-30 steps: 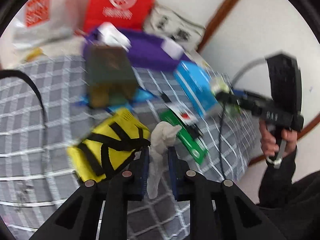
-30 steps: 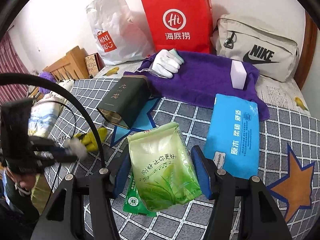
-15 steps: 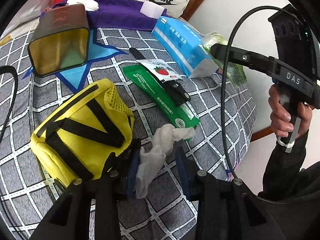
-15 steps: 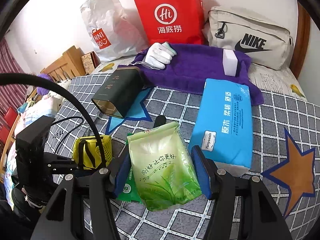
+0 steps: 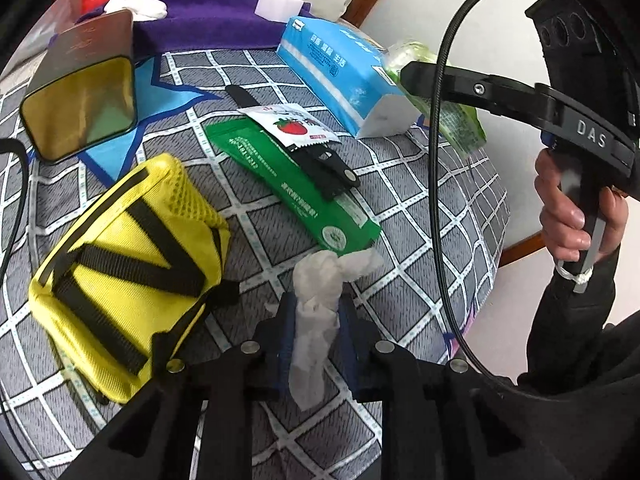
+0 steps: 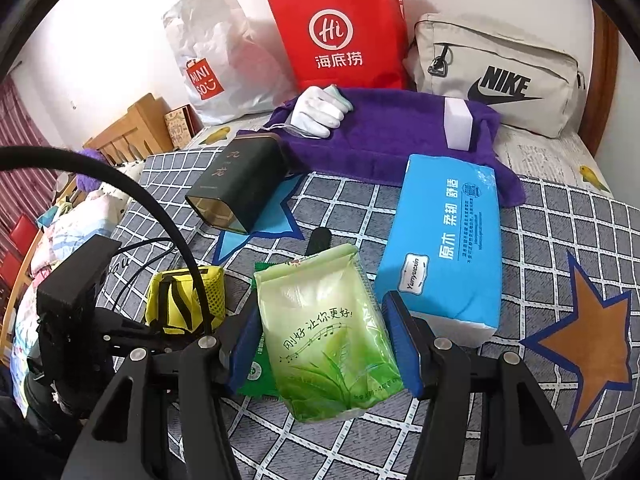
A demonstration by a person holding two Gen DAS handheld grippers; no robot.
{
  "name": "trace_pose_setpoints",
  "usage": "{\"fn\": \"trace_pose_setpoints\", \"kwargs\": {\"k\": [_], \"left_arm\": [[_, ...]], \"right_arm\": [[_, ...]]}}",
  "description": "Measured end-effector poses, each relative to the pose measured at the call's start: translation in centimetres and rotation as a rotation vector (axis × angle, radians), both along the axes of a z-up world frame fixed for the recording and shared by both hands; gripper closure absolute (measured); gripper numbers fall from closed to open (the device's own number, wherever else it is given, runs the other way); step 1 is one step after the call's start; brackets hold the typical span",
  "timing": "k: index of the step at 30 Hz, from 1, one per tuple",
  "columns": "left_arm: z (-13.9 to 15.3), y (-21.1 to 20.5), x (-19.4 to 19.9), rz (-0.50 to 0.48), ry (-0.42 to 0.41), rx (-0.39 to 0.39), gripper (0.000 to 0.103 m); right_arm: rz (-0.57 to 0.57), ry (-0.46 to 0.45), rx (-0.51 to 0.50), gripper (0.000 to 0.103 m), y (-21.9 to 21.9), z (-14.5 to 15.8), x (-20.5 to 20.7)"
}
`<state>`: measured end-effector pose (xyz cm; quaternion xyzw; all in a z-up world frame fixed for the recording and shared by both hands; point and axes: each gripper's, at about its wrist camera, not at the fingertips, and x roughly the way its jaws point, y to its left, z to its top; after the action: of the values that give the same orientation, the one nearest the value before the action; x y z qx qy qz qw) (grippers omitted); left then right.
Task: Organize soft objects
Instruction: 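Grasp the white tissue with the left tool and lift it, then carry the tissue with the left tool to the towel while the right tool carries the tea packet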
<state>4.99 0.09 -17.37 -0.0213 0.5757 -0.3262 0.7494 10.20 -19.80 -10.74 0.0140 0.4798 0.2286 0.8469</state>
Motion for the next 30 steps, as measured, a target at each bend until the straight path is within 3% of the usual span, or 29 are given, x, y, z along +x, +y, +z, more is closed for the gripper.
{"fn": "trace_pose_setpoints", "kwargs": {"k": [9, 15, 25, 30], "left_arm": [[0.5, -1.1, 0.3, 0.017, -0.077, 0.027, 0.088], [3.9, 0.7, 0.8, 0.083, -0.158, 0.015, 0.088], [9.3, 3.0, 4.7, 0.225, -0.311, 0.123, 0.088], [11.5, 4.0, 7.4, 0.274, -0.366, 0.139, 0.088]], "right_arm": [[-0.013, 0.004, 0.000, 0.044, -0.4, 0.0, 0.2], [-0.015, -0.016, 0.012, 0.044, -0.4, 0.8, 0.5], [-0.014, -0.048, 0.016, 0.044, 0.5, 2.4, 3.4], [-0.030, -0.073, 0.009, 0.045, 0.5, 3.5, 5.4]]}}
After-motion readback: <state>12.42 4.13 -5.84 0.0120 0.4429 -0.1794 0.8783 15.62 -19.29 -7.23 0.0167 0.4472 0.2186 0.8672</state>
